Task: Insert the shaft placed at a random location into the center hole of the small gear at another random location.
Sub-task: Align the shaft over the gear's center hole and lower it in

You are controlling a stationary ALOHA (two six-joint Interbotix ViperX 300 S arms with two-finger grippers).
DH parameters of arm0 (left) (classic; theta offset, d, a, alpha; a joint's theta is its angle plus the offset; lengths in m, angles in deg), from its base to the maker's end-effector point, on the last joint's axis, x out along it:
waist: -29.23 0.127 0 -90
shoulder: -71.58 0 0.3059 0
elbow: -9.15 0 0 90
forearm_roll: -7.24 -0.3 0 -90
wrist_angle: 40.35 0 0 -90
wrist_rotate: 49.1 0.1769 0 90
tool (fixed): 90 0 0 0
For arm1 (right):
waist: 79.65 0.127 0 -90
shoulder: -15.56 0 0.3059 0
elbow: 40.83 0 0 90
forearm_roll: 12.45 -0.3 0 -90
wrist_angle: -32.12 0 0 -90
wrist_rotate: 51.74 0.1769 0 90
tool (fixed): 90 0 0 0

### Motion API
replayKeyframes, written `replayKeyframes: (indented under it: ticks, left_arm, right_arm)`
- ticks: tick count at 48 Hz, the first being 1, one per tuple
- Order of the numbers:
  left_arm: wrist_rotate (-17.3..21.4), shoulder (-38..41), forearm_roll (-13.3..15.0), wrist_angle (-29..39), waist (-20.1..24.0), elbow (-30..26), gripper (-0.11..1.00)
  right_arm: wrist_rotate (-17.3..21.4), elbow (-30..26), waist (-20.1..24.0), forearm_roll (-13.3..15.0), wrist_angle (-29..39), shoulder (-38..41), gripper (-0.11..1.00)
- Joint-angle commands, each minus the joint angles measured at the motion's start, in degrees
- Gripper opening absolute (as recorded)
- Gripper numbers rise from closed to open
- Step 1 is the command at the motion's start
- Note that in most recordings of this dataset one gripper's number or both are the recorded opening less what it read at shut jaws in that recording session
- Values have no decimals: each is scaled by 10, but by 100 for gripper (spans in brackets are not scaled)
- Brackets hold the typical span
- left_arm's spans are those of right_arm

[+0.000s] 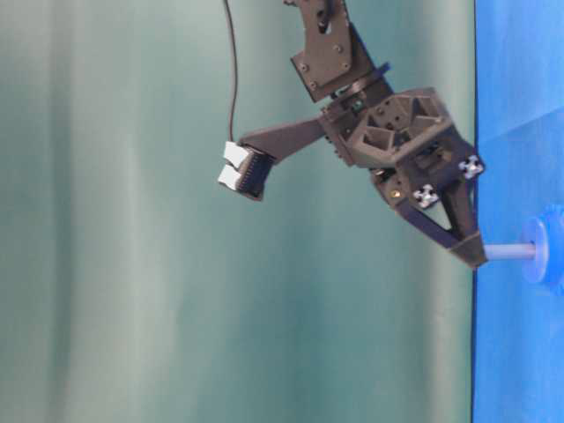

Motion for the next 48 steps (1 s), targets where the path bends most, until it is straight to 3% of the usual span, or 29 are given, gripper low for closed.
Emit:
replayKeyframes:
  ticks: [1, 48]
  left_arm:
    - [0, 2, 0, -3, 0, -5, 2]
    - [0, 1, 0, 0, 0, -5, 2]
  right_arm:
    - [1, -11, 2, -4, -5, -8, 3]
    - [1, -13, 2, -17, -29, 43, 3]
